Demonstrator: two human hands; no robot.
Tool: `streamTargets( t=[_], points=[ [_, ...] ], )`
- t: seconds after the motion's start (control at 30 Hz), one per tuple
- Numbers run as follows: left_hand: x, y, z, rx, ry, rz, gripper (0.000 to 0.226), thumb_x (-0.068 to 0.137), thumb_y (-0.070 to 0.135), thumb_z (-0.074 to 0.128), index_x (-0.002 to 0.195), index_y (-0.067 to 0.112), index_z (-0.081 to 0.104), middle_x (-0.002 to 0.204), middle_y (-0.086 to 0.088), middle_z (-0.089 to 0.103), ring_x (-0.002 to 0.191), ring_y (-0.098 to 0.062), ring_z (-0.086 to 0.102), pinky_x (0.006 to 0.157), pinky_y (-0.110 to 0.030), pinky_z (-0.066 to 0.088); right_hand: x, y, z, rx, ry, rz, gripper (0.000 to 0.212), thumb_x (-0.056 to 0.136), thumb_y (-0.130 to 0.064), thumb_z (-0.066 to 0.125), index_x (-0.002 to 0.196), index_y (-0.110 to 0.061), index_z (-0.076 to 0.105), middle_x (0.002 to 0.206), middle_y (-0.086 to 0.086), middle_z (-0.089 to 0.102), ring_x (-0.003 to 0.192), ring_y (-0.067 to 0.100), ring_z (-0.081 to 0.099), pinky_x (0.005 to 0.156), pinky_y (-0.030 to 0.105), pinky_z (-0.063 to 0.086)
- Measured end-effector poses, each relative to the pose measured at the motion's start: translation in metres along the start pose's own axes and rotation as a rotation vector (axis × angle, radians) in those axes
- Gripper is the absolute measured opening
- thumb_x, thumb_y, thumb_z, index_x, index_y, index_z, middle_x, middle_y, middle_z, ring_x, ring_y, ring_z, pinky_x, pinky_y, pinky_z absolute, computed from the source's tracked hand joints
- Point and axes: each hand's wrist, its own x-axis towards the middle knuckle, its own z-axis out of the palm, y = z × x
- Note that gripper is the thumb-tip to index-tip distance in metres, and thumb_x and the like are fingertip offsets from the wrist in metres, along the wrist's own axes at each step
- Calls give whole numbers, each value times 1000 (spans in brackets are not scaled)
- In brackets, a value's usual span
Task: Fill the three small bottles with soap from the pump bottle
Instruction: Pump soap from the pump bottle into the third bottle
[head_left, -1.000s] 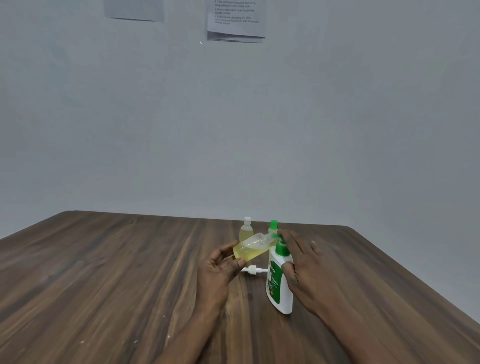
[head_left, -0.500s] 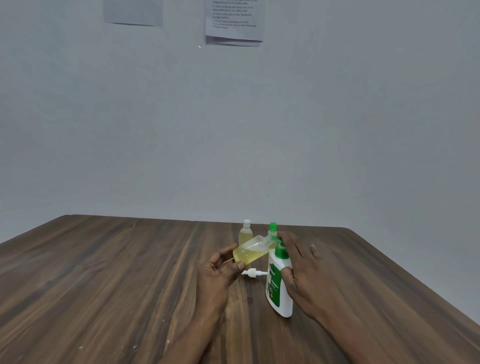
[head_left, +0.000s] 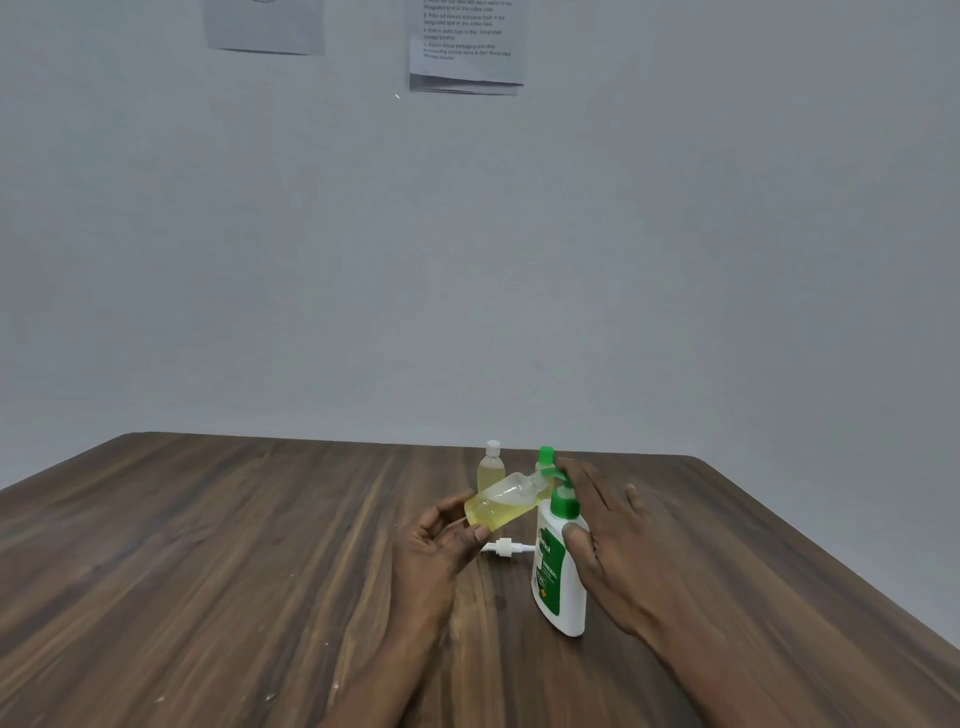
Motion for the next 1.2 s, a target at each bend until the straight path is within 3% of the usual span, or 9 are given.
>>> streamTargets(
  t=[0.63,1.07,1.2],
  points=[
    [1,0,0,-14,4,-3,40,78,-8,76,110,16,75,104,-6,78,99,-22,75,74,-28,61,1,0,3,3,0,3,61,93,-22,40,148,-31,16,151,-20,21,135,1,27,119,36,10],
    [-1,1,1,-6,1,15,40,74,-1,79,110,15,74,103,-5,79,97,-21,76,73,-28,61,2,3,5,17,20,-1,62,91,-21,42,148,-31,19,149,-19,27,130,5,34,117,39,16],
    [0,1,1,-3,1,17,39,76,-5,78,109,16,75,103,-5,79,97,-20,76,73,-27,61,2,4,6,16,7,10,61,92,-22,41,148,-30,19,151,-18,25,135,3,28,119,37,10]
  ],
)
